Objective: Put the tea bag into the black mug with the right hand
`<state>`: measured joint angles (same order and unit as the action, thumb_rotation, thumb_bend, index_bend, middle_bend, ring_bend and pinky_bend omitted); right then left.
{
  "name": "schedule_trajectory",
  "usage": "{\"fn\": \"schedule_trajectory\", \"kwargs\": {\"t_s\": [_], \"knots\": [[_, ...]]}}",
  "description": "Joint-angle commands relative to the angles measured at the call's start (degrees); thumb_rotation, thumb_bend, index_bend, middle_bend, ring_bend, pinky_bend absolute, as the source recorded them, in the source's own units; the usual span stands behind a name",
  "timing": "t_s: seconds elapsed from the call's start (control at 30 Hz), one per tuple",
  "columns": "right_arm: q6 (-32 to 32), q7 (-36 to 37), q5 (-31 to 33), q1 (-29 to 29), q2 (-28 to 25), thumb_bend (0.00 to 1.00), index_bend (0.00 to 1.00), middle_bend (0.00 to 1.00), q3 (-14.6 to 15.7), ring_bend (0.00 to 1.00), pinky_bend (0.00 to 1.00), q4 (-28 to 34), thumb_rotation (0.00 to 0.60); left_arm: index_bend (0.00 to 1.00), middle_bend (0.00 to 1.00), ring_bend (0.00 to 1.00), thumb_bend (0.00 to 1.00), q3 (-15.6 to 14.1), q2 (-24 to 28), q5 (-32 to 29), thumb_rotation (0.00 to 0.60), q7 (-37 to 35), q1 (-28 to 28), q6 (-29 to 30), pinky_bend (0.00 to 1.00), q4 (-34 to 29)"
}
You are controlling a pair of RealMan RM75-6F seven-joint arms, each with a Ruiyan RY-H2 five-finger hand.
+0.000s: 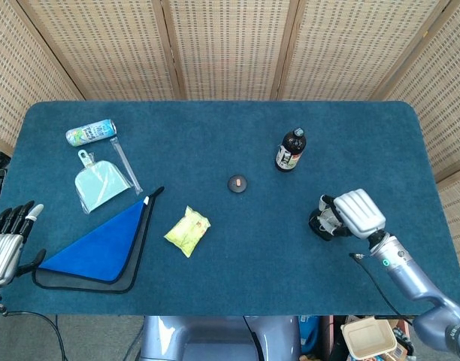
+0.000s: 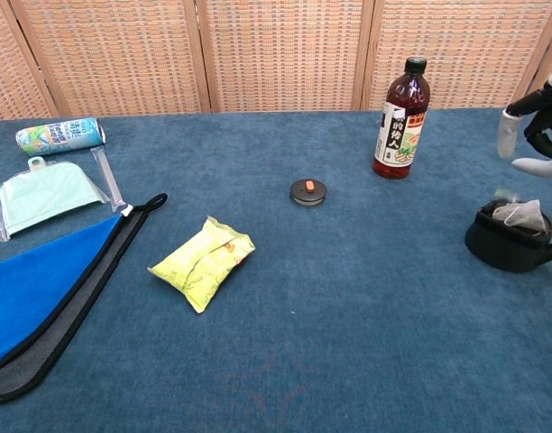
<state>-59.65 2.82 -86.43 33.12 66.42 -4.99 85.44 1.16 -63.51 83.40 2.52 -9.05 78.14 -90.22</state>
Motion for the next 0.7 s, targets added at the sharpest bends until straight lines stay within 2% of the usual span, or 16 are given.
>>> {"fn": "schedule_trajectory", "kwargs": {"t_s": [0.03, 0.13, 0.33, 0.57, 0.7], "knots": [[0.6, -1.8, -0.5, 0.4, -0.1, 0.56, 0.43, 0.81, 0.5, 0.89, 0.92, 0.6, 0.172, 0.00, 0.00, 0.00, 0.38, 0.0, 0.0, 0.0, 0.600, 0.0, 0.0, 0.0, 0.00, 0.0], [0.8, -2.9, -0.6, 0.5, -0.1, 0.56, 0.41, 0.80, 0.7, 0.89, 0.92, 0.8, 0.109, 0.00, 0.00, 0.00, 0.38, 0.0, 0.0, 0.0, 0.600, 0.1, 0.0, 0.0, 0.00, -0.1], [0.8, -4.2, -0.8, 0.7, -0.5, 0.56, 0.38, 0.80, 0.8, 0.89, 0.92, 1.5, 0.022, 0.00, 0.00, 0.00, 0.38, 0.1, 0.0, 0.0, 0.600, 0.2, -0.1, -0.1, 0.00, -0.1], [1.5, -3.4, -0.2, 1.0, -2.2, 0.57, 0.34, 0.80, 0.5, 0.89, 0.92, 3.1, 0.007, 0.00, 0.00, 0.00, 0.38, 0.3, 0.2, -0.1, 0.600, 0.5, -0.2, 0.0, 0.00, -0.3], [3.5, -1.3, 0.9, 1.7, -4.3, 0.67, 0.34, 0.83, 0.2, 0.90, 0.92, 3.8, 0.007, 0.00, 0.00, 0.00, 0.38, 0.5, 0.4, 0.0, 0.600, 0.6, -0.3, 0.2, 0.00, -0.4]]}}
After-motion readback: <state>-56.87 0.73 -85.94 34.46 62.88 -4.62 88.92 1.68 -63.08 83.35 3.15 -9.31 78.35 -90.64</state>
